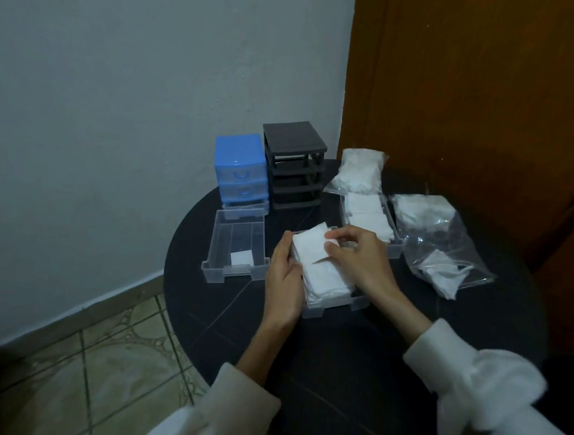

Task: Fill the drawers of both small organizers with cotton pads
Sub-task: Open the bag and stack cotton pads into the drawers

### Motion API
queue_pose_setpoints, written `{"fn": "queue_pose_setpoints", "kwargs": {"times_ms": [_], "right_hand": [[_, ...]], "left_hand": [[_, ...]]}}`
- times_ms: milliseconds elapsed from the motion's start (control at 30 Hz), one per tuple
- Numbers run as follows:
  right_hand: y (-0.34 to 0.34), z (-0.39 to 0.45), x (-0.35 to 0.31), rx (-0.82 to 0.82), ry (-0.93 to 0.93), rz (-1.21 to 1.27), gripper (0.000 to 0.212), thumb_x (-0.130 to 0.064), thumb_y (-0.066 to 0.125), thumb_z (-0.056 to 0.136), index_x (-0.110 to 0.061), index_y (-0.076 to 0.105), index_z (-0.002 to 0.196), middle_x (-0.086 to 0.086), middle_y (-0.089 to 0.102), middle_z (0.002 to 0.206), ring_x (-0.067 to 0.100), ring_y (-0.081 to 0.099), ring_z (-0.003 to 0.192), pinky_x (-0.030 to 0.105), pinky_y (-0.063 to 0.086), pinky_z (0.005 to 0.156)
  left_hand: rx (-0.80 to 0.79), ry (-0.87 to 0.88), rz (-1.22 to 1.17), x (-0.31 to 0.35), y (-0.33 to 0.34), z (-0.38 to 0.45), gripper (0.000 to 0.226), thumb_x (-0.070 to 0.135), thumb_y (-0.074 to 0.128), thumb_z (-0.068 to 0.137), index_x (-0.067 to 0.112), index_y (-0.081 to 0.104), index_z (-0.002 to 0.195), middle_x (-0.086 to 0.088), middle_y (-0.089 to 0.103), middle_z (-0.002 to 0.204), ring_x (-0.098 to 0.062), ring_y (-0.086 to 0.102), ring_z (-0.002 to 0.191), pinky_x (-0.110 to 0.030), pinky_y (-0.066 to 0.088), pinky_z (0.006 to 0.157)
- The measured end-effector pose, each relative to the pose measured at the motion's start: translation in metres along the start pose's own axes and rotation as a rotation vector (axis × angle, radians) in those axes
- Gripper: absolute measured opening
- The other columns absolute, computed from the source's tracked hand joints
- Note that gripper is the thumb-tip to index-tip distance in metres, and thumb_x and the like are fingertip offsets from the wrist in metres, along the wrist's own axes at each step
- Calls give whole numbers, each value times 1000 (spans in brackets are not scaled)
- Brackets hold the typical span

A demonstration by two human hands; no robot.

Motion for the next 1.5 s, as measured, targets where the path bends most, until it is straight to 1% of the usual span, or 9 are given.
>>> {"fn": "queue_pose_setpoints", "kwargs": {"times_ms": [167,333,433,533,700,867,1000,1233,1500], "right_hand": [[3,-7,-10,17,-148,-208,20,-8,62,87,-8,66,106,1,63,106,-1,54,81,-4,36,69],[6,-15,-13,21,-346,-537,20,-17,56,90,-9,67,105,3,57,124,16,55,109,27,44,85],[5,-19,-18,-37,-392,-571,29,-22,47,96,-11,61,120,1,46,140,12,43,126,24,36,98],[13,-25,-21,-245,-448,-617,43,-28,39,100,-18,39,142,-5,28,153,7,26,138,19,22,107],[23,-29,-11,-462,-347,-685,55,-37,27,102,-28,4,151,-10,-1,158,4,1,144,27,18,112],[27,-27,-7,-548,-319,-770,55,-39,23,102,-24,2,151,-5,-6,158,7,-3,144,27,11,113],[30,-24,-5,-596,-303,-807,56,-38,22,102,-22,-1,151,-3,-7,158,9,-5,144,28,8,114],[30,-18,-3,-598,-315,-767,58,-38,27,102,-20,4,151,1,-3,159,12,-1,145,26,5,114],[-12,-20,-14,-317,-410,-347,33,-15,46,97,-14,51,130,-2,44,140,4,37,127,6,22,102]], "left_hand": [[-7,-28,-51,1,1,0,54,-4,34,96,20,33,144,0,36,148,-11,39,132,-37,33,112],[7,-29,-78,0,1,2,54,-6,35,94,19,36,142,-2,38,147,-11,40,132,-36,32,113],[3,-37,-92,1,0,2,53,-6,35,95,19,36,141,-1,39,147,-11,40,132,-37,32,113],[-8,-39,-115,3,0,1,53,-7,34,95,18,36,141,-3,39,146,-12,41,131,-36,34,112],[-27,-37,-135,6,0,0,54,-7,37,93,19,37,140,-2,42,145,-10,43,129,-23,37,105],[-23,-29,-114,6,0,-1,50,-2,39,96,20,36,141,-1,40,146,-11,40,132,-32,34,111],[-27,-26,-95,8,1,-2,49,-1,38,97,20,35,142,1,38,147,-10,38,133,-27,33,110],[-34,-1,-39,9,0,-4,51,-3,35,97,21,34,142,2,36,147,-8,35,133,-28,29,113],[4,241,226,23,2,-14,46,-3,37,96,19,43,136,6,33,149,-7,29,137,-33,24,116]]}}
Point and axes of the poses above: each hand's wrist, its own z-axis towards the middle knuckle, its own y-axis out of the palm, x = y × z, the point moved 4 cm from there along z, towards the middle knuckle
